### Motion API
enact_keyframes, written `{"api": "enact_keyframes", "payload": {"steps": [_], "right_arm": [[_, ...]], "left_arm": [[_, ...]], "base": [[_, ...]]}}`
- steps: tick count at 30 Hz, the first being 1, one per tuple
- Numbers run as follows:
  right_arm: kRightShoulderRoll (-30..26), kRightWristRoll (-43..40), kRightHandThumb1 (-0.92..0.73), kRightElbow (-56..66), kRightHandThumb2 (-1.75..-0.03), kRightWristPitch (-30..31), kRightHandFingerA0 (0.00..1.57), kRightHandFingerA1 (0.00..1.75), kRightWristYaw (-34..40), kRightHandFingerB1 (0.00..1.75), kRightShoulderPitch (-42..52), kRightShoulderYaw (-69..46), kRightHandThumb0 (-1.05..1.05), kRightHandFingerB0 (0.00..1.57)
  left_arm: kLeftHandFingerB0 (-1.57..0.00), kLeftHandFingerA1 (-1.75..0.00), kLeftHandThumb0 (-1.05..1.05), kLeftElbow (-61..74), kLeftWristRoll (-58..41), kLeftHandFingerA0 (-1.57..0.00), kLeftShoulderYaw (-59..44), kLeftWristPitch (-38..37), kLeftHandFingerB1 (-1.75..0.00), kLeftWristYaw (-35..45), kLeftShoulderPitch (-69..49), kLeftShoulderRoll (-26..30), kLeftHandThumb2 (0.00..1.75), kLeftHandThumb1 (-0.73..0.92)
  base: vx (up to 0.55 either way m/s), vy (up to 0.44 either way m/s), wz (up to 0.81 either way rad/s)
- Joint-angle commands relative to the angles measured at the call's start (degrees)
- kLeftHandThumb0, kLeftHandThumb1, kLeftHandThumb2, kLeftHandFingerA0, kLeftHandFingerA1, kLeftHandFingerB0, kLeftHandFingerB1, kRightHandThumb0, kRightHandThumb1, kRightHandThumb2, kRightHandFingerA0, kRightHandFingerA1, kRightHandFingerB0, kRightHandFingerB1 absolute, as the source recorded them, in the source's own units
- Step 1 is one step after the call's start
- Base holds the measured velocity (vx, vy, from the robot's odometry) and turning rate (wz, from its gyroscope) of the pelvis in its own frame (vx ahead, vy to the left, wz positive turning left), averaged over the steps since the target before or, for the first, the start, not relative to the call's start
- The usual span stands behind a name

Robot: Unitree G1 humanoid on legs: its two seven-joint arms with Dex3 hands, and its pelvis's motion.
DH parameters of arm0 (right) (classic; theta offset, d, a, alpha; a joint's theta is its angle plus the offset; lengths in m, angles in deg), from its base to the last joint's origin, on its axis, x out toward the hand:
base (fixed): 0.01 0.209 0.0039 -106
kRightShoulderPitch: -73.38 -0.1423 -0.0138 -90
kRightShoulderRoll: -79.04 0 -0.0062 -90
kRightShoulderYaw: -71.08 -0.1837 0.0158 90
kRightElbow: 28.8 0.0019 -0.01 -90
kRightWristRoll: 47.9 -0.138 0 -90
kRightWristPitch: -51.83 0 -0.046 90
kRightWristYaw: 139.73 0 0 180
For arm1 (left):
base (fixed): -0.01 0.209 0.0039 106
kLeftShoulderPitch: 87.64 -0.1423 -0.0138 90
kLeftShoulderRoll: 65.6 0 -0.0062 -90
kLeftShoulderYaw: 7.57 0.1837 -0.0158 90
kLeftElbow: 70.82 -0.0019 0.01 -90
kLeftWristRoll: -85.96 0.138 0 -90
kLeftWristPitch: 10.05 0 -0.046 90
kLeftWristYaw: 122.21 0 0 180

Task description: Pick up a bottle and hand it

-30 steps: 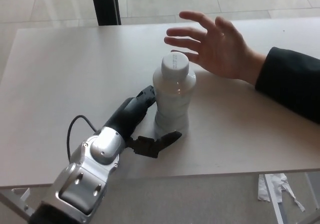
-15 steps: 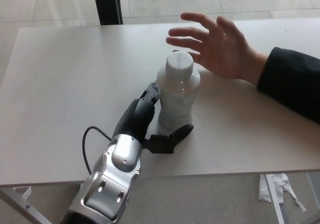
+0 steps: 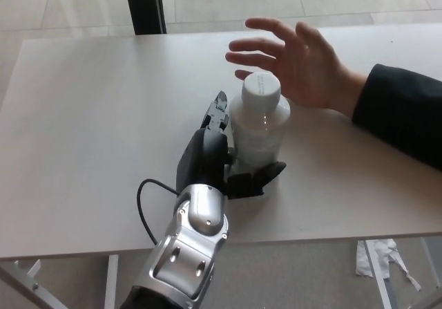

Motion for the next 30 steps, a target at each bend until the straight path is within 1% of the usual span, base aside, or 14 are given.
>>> {"api": "enact_keyframes", "payload": {"steps": [1, 2, 3, 6, 7, 8, 9, 13, 16, 17, 18, 19, 20, 30], "right_arm": [[0.66, -0.51, -0.46, 0.18, -0.90, 0.87, 1.21, 1.28, 0.87, 0.61, -0.43, 0.37, -0.73, 0.36], [0.71, -0.39, -0.60, 0.30, -0.60, 0.82, 1.15, 1.34, 0.93, 0.54, -0.44, 0.48, -0.69, 0.36], [0.75, -0.50, -0.60, 0.38, -0.59, 1.08, 1.16, 1.44, 0.92, 0.52, -0.45, 0.49, -0.66, 0.35], [0.72, -0.63, -0.60, -0.02, -0.59, 1.10, 1.12, 1.46, 0.67, 0.51, -0.48, 0.53, -0.66, 0.35], [0.38, -0.32, -0.62, -0.69, -0.61, 0.15, 1.17, 1.55, 0.09, 0.51, -0.40, 0.67, -0.65, 0.34], [0.38, -0.14, -0.61, -0.82, -0.59, 0.29, 1.17, 1.49, 0.50, 0.54, -0.55, 0.67, -0.66, 0.36], [0.41, -0.45, -0.61, -0.93, -0.60, 0.51, 1.18, 1.52, 0.72, 0.55, -0.69, 0.36, -0.66, 0.37], [0.42, -0.57, -0.45, -0.33, -0.94, 1.21, 1.42, 1.43, 0.83, 0.62, -0.22, 0.28, -0.60, 0.33], [0.48, -0.18, -0.45, -0.26, -0.95, 0.96, 1.37, 1.39, 1.11, 0.61, 0.10, 0.31, -0.56, 0.31], [0.52, -0.30, -0.46, -0.57, -0.94, 0.33, 1.37, 1.39, 0.76, 0.61, 0.22, 0.25, -0.56, 0.32], [0.29, -0.16, -0.66, -1.24, -0.62, 0.02, 1.16, 1.58, 0.73, 0.51, 0.15, 0.13, -0.61, 0.35], [0.12, -0.08, -0.47, -1.61, -0.95, -0.13, 1.38, 1.40, 0.66, 0.60, 0.11, 0.10, -0.57, 0.30], [-0.11, 0.71, -0.66, -1.32, -0.61, 0.25, 1.17, 1.61, 1.20, 0.53, 0.28, 0.38, -0.64, 0.34], [0.04, 0.79, -0.66, -0.07, -0.60, 0.85, 1.26, 1.59, 1.71, 0.52, 0.30, 0.46, -0.63, 0.36]], "left_arm": [[-0.08, -1.15, -0.24, -10.07, 1.93, -1.18, -2.73, -8.88, -0.33, -20.43, 3.28, -9.97, 0.71, 0.78], [-0.05, -1.20, -0.14, -10.05, 2.04, -1.23, -2.04, -9.94, -0.49, -20.29, 3.19, -9.91, 1.07, 0.61], [-0.40, -1.27, -0.10, -10.03, 2.19, -1.14, -1.58, -10.61, -0.43, -20.29, 3.12, -9.85, 0.89, 0.74], [-0.59, -1.24, -0.11, -10.15, 2.21, -1.09, -0.64, -12.55, -0.50, -20.54, 2.89, -9.68, 0.88, 0.71], [-0.99, -1.36, -0.10, -9.94, 1.64, -1.07, -0.65, -12.81, -0.93, -19.53, 2.69, -9.48, 1.01, 0.60], [-0.97, -1.59, -0.06, -10.63, 1.45, -1.07, -0.64, -14.28, -1.45, -19.45, 2.32, -8.86, 1.28, 0.48], [-0.97, -1.63, -0.04, -11.55, 1.16, -1.05, -0.70, -15.09, -1.49, -19.13, 2.51, -8.47, 1.36, 0.49], [-0.93, -1.66, -0.07, -11.85, 0.85, -1.05, -0.55, -15.53, -1.51, -18.41, 1.80, -7.33, 1.36, 0.50], [-0.83, -1.68, -0.10, -11.12, 0.37, -0.97, -0.58, -15.71, -1.54, -17.11, 0.33, -5.88, 1.17, 0.58], [-0.86, -1.68, -0.09, -11.43, 0.06, -0.96, -0.80, -16.82, -1.49, -16.97, -0.03, -5.44, 1.20, 0.56], [-0.87, -1.66, -0.09, -11.76, 0.08, -0.98, -0.86, -17.21, -1.49, -17.02, 0.02, -5.24, 1.23, 0.54], [-0.84, -1.66, -0.08, -11.88, 0.14, -0.99, -1.02, -17.40, -1.53, -17.10, 0.02, -4.88, 1.22, 0.54], [-0.83, -1.66, -0.07, -12.33, 0.33, -0.98, -1.15, -17.83, -1.52, -17.31, 0.25, -4.38, 1.22, 0.53], [-0.79, -1.69, -0.11, -7.40, -0.96, -0.93, -4.27, -16.55, -1.57, -11.34, 7.02, -1.18, 1.15, 0.55]], "base": [[0.00, 0.000, 0.00], [0.00, 0.000, 0.00], [0.00, 0.000, 0.00], [0.00, 0.000, 0.00], [0.00, 0.000, 0.00], [0.00, 0.000, 0.00], [0.00, 0.000, 0.00], [0.00, 0.000, 0.00], [0.00, 0.000, 0.00], [0.00, 0.000, 0.00], [0.00, 0.000, 0.00], [0.00, 0.000, 0.00], [0.00, 0.000, 0.00], [0.00, 0.000, 0.00]]}}
